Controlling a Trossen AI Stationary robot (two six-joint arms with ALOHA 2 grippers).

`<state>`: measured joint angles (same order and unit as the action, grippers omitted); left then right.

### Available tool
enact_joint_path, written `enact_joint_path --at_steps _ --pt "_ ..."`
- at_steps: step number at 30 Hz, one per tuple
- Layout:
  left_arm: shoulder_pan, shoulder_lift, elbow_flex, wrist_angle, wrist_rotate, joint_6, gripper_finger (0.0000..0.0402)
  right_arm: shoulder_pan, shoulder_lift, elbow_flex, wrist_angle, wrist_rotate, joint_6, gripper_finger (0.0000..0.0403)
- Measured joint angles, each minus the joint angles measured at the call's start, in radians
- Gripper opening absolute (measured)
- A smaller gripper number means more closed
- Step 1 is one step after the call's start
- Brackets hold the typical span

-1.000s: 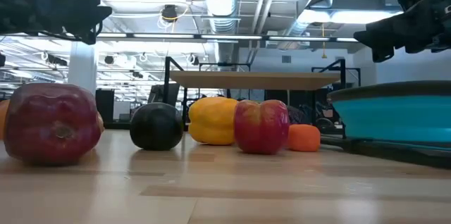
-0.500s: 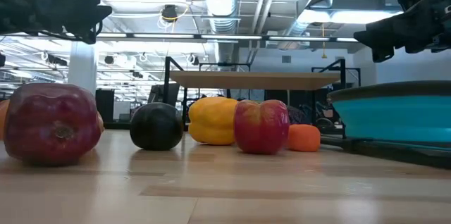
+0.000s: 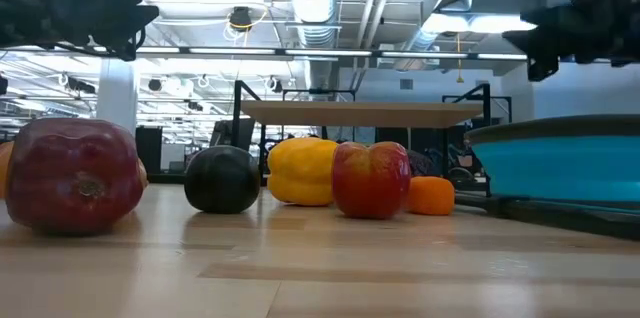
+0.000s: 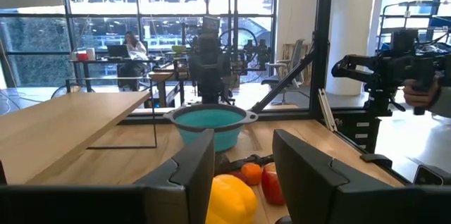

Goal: Pick & Place Fruit
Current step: Put the blue strainer bowl on the shelf

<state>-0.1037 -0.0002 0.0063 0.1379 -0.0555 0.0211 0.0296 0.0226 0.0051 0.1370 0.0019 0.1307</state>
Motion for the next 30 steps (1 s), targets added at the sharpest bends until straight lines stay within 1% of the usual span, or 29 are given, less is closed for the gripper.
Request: enact_joint_path --at_steps 2,4,6,8,12,14,15,17,20,24,25,27,30 --pt "0.000 0.000 0.000 0.002 0.000 0.000 0.0140 0.001 0.003 0.000 0.103 0.021 0.043 0.0159" --pt "0.000 0.001 0.000 0.004 0.000 0.000 0.0140 0.003 0.002 0.000 0.192 0.021 0.103 0.0159" --pt "0.000 0.002 0.000 0.007 0.000 0.000 0.0140 0.003 0.004 0.001 0.298 0.021 0.126 0.0159" --pt "0.000 0.004 0.000 0.007 0.000 0.000 0.0140 0.003 0.005 0.006 0.368 0.021 0.193 0.0159" --pt "0.000 0.009 0.000 0.023 0.000 0.000 0.0140 0.016 0.040 0.057 0.325 0.020 0.220 0.0171" --pt "0.000 0.011 0.000 0.027 0.000 0.000 0.0140 0.038 0.089 0.098 0.265 0.020 0.227 0.0179" --pt "0.000 0.011 0.000 0.030 0.000 0.000 0.0140 0.049 0.137 0.130 0.236 0.022 0.227 0.0182" --pt "0.000 0.011 0.000 0.037 0.000 0.000 0.0140 0.071 0.264 0.202 0.137 0.036 0.224 0.0186" --pt "0.000 0.011 0.000 0.044 0.000 0.000 0.0140 0.084 0.450 0.348 -0.095 0.055 0.218 0.0187" --pt "0.000 0.011 0.000 0.045 0.000 0.000 0.0140 0.070 0.619 0.583 -0.460 0.050 0.245 0.0182" --pt "0.000 0.011 0.000 0.045 0.000 0.000 0.0140 0.066 0.665 0.643 -0.550 0.033 0.241 0.0181" --pt "0.000 0.011 0.000 0.046 0.000 0.000 0.0140 0.059 0.796 0.759 -0.675 0.002 0.179 0.0178" --pt "0.000 0.019 0.000 0.050 0.000 0.000 0.0140 0.052 0.958 0.908 -0.940 -0.011 0.023 0.0173"
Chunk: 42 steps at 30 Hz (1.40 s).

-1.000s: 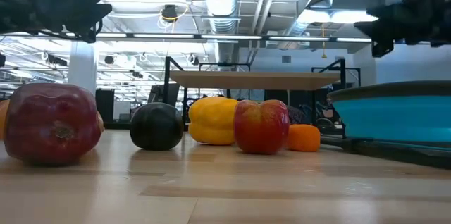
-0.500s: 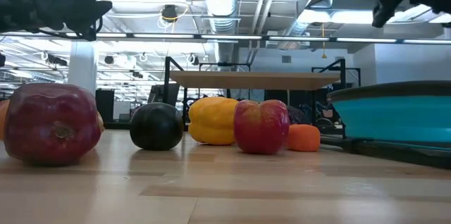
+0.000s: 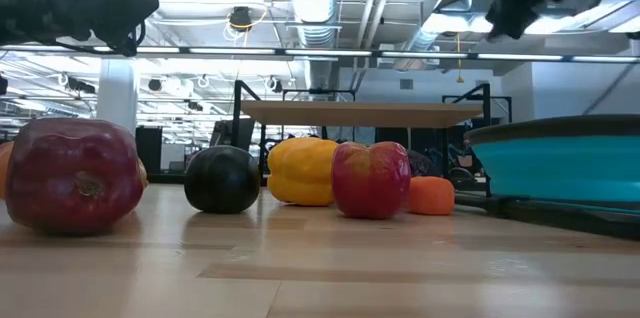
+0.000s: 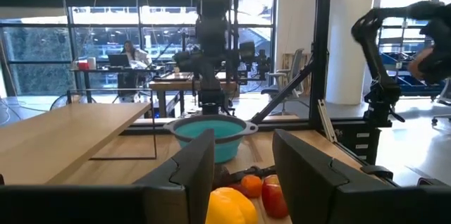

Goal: Pick & Place Fruit
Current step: Put the blue strainer bowl on the shelf

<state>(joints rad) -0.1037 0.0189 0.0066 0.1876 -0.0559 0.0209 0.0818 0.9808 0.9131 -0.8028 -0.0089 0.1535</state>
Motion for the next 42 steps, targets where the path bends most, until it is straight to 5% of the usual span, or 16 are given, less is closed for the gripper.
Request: enact_joint_path --at_steps 5,12,23,30,39,42 --pt "0.000 0.028 0.000 0.000 0.000 0.000 0.0140 -0.057 0.289 0.231 -0.268 -0.027 -0.312 0.0183" --pt "0.000 0.101 0.000 0.043 0.000 0.000 0.0140 -0.127 0.615 0.395 -0.435 -0.043 -0.662 0.0259" --pt "0.000 0.194 0.000 0.102 0.001 0.000 0.0140 -0.137 0.805 0.411 -0.415 0.061 -0.814 0.0258" --pt "0.000 0.229 0.000 0.123 0.001 0.000 0.0140 -0.144 0.871 0.411 -0.415 0.066 -0.859 0.0204" --pt "0.000 0.250 0.000 0.137 0.001 -0.003 0.0140 -0.142 0.873 0.417 -0.457 0.057 -0.804 0.0031" --pt "0.000 0.250 0.000 0.142 0.001 -0.003 0.0140 -0.151 0.840 0.417 -0.490 0.001 -0.746 0.0019"
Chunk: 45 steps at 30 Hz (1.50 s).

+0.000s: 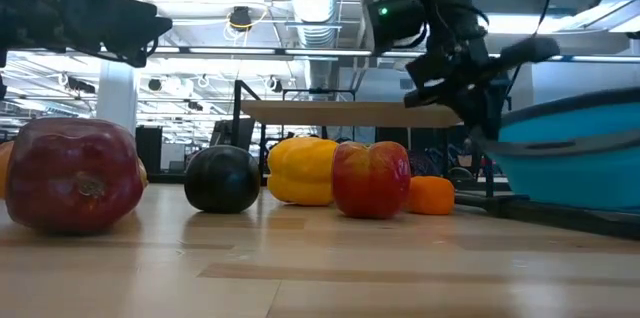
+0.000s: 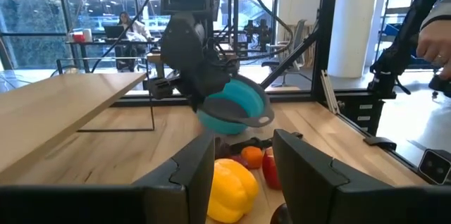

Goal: Pick & Place Fruit
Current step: Put the blue strainer bowl on the shelf

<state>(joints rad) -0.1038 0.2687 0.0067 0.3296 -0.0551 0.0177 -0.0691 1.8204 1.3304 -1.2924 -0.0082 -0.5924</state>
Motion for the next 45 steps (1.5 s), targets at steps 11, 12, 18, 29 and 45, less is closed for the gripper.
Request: enact_joint_path --at_steps 11,12,18,29,45 --pt "0.000 0.000 0.000 0.011 0.000 0.000 0.0140 -0.128 -0.242 0.000 0.289 -0.349 0.319 0.0023" --pt "0.000 0.000 0.000 0.012 0.000 0.000 0.0140 -0.145 -0.264 0.000 0.327 -0.361 0.351 0.0027" --pt "0.000 0.000 0.000 0.017 0.000 0.000 0.0140 -0.279 -0.383 0.000 0.511 -0.360 0.584 0.0011" --pt "0.000 0.000 0.000 0.026 0.000 0.000 0.0140 -0.666 -0.498 0.000 0.493 -0.197 0.983 0.0011" --pt "0.000 0.000 0.000 0.038 0.000 0.000 0.0140 -0.902 -0.494 0.000 0.334 -0.230 1.002 0.0045"
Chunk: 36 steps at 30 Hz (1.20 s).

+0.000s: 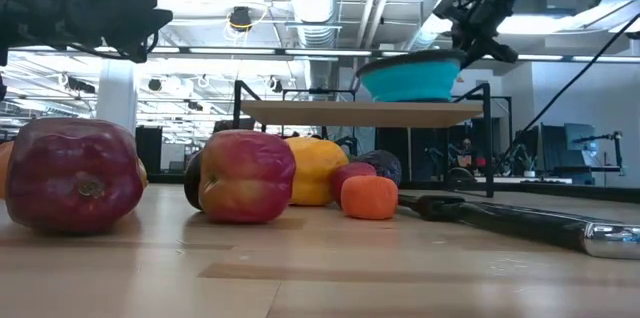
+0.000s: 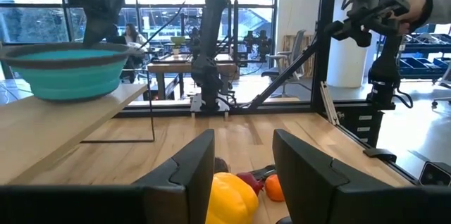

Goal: Pick & Place Fruit
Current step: Put the blue strainer bowl on the shelf, then put the top black plum into the blue strainer bowl on the shelf

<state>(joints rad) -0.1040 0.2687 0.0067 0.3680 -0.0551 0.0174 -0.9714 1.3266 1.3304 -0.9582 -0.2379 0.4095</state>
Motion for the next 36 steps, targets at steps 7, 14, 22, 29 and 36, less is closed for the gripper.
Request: enact_joint_path --at_steps 7,14,22,29,36 --pt "0.000 0.000 0.000 0.001 0.000 0.000 0.0140 0.000 0.000 0.000 -0.019 0.001 -0.010 0.0046" --pt "0.000 0.000 0.000 0.001 0.000 -0.086 0.0140 0.000 -0.061 0.000 -0.054 0.063 -0.093 0.0087" --pt "0.000 0.000 0.000 0.009 0.000 -0.126 0.0140 0.136 -0.292 -0.002 -0.058 0.114 -0.181 0.0158" --pt "0.000 0.000 0.000 0.017 0.000 -0.206 0.0140 0.816 -0.469 -0.202 0.127 0.437 0.002 0.0143" --pt "0.000 0.000 0.000 0.040 0.000 -0.209 0.0140 1.389 -0.384 -0.555 0.650 0.827 0.026 0.0103"
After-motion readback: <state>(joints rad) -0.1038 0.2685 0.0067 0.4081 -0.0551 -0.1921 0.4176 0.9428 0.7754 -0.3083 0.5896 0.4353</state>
